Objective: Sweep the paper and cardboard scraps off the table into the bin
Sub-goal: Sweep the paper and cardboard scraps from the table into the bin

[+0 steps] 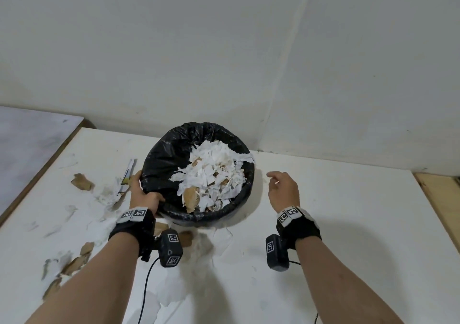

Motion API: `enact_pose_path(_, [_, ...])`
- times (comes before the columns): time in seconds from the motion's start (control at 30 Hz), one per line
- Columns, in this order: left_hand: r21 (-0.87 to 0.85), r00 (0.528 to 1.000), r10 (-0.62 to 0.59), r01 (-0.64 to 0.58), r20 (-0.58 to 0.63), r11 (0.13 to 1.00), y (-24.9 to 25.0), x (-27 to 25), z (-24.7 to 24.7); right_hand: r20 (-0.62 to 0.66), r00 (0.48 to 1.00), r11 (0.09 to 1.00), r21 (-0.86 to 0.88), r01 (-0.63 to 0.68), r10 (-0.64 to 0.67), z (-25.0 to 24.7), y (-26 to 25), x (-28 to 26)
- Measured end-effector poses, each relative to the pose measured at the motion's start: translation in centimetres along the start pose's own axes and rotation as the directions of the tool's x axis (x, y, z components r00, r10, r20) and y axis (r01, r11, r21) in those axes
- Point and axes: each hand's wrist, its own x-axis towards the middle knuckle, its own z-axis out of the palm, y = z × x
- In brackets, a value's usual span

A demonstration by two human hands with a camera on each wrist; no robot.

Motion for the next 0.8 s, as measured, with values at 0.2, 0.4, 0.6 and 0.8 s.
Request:
enact_pose_path(0.2, [0.043,1.000,-0.002,0.003,-0.031,0.999,-0.5,1.1,-1.6,0.331,0.929,0.970,-0.224,-0.095,0.167,5.5,4.3,-3.0])
enact_pose_path(0.4, [0.057,0.999,-0.026,0.028,-0.031,0.998,-2.1,1.6,-2.3,0.423,0.897,0.926,-0.375,0.048,0.125,9.0,5.0,-4.8])
enact_pose_path(0.6, [-0.030,0.999,-0.050,0.049,-0.016,0.998,-3.5,1.1,-2.2,0.463,0.885,0.828,-0.510,0.233,0.036,9.1,4.1,-5.1])
enact_pose_path(0.8, [-0.052,0.999,-0.042,0.041,-0.026,0.998,-3.6,0.6,-2.1,0.444,0.883,0.935,-0.354,0.016,0.153,7.5,3.6,-4.7])
